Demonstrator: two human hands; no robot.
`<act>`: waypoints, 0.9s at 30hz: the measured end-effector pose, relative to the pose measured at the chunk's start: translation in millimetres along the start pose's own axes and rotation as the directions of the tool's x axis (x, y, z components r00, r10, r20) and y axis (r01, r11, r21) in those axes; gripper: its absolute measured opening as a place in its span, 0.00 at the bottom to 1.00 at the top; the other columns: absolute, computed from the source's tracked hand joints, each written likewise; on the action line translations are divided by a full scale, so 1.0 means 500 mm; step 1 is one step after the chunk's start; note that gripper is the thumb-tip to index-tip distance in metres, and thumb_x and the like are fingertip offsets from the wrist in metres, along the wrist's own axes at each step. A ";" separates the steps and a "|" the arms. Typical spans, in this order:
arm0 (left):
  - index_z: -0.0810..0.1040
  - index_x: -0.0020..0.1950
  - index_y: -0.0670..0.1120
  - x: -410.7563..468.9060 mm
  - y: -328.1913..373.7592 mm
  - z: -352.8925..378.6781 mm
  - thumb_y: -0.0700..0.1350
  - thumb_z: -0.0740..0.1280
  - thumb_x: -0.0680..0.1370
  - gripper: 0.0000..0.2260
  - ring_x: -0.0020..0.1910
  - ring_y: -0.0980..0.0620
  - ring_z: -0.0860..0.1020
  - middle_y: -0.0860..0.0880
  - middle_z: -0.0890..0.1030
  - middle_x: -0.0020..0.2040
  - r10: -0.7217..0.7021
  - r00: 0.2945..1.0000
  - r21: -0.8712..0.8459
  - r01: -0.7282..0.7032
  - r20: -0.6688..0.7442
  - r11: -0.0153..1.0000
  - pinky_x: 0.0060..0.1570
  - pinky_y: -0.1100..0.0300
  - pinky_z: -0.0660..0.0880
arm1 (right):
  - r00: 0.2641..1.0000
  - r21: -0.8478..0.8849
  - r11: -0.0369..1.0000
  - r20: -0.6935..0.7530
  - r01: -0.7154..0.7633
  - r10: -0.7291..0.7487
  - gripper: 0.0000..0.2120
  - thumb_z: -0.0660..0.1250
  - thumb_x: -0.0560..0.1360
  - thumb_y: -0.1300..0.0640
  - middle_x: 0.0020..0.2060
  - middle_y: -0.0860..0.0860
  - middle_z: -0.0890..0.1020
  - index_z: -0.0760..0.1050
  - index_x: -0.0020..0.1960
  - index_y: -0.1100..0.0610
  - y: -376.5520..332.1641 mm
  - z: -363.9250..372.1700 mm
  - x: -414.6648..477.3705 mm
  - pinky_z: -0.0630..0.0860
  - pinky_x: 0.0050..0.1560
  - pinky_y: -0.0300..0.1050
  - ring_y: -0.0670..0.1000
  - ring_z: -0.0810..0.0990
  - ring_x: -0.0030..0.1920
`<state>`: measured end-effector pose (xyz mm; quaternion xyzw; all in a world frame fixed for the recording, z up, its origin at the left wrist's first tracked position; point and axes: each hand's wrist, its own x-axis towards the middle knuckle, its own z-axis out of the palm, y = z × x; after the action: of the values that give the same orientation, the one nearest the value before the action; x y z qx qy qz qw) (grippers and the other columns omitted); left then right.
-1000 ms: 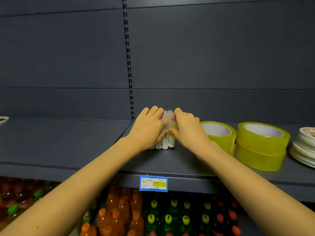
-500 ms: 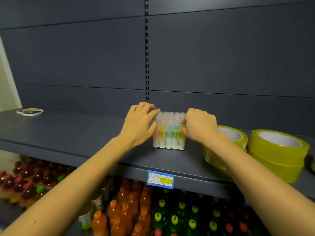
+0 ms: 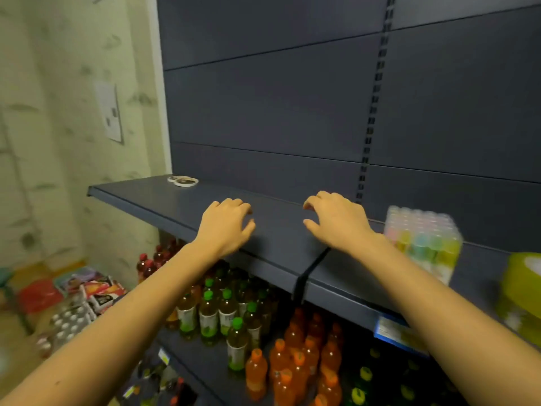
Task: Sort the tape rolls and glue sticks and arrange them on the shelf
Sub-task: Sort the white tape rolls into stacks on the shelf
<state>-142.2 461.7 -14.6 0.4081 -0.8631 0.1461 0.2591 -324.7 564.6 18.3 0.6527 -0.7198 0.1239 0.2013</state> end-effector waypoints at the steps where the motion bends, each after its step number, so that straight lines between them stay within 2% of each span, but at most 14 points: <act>1: 0.75 0.62 0.46 -0.008 -0.035 0.002 0.50 0.57 0.79 0.16 0.59 0.47 0.74 0.48 0.78 0.59 -0.021 1.000 0.016 0.020 0.007 1.000 0.56 0.54 0.67 | 0.999 0.017 0.999 0.018 0.027 -0.027 0.18 0.59 0.79 0.48 0.63 0.49 0.72 0.68 0.67 0.51 -0.027 0.013 0.021 0.69 0.45 0.46 0.53 0.72 0.62; 6: 0.75 0.61 0.46 -0.039 -0.232 0.011 0.52 0.57 0.79 0.16 0.59 0.48 0.74 0.48 0.78 0.59 -0.098 0.995 0.083 0.095 0.033 0.992 0.56 0.54 0.67 | 0.987 0.101 0.989 0.112 0.103 -0.115 0.18 0.59 0.79 0.48 0.65 0.48 0.73 0.67 0.68 0.51 -0.190 0.092 0.141 0.72 0.54 0.50 0.53 0.73 0.63; 12: 0.76 0.59 0.47 -0.040 -0.471 0.025 0.51 0.58 0.78 0.14 0.58 0.47 0.75 0.48 0.79 0.56 -0.120 0.991 0.122 0.114 0.050 0.986 0.55 0.54 0.67 | 0.985 0.160 0.984 0.136 0.082 -0.105 0.18 0.59 0.79 0.48 0.63 0.49 0.74 0.68 0.67 0.51 -0.374 0.176 0.303 0.72 0.54 0.49 0.54 0.74 0.61; 19: 0.77 0.56 0.46 -0.019 -0.678 0.060 0.51 0.59 0.78 0.13 0.55 0.48 0.76 0.48 0.80 0.54 -0.134 0.990 0.053 0.131 0.046 0.990 0.52 0.55 0.70 | 0.981 0.223 0.975 0.192 -0.016 -0.028 0.17 0.59 0.79 0.49 0.61 0.51 0.76 0.70 0.66 0.51 -0.535 0.257 0.467 0.72 0.54 0.49 0.55 0.75 0.60; 23: 0.78 0.54 0.46 0.005 -0.756 0.088 0.51 0.59 0.78 0.12 0.52 0.48 0.77 0.48 0.81 0.53 -0.156 0.988 -0.017 0.156 0.007 0.988 0.50 0.55 0.71 | 0.977 0.300 0.946 0.206 -0.125 0.063 0.15 0.59 0.79 0.49 0.60 0.51 0.77 0.71 0.64 0.50 -0.580 0.300 0.554 0.72 0.55 0.50 0.56 0.75 0.61; 27: 0.78 0.54 0.47 0.044 -0.822 0.132 0.51 0.60 0.78 0.12 0.51 0.49 0.77 0.49 0.80 0.53 -0.181 0.984 -0.055 0.180 -0.008 0.982 0.49 0.55 0.71 | 0.963 0.279 0.943 0.244 -0.179 0.111 0.17 0.60 0.79 0.48 0.62 0.52 0.76 0.71 0.65 0.51 -0.608 0.357 0.641 0.72 0.56 0.50 0.56 0.74 0.62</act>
<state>145.0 160.8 -39.8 0.4765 -0.8245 0.1013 0.2880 -68.4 165.2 -21.4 0.6301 -0.7573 0.1713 0.0080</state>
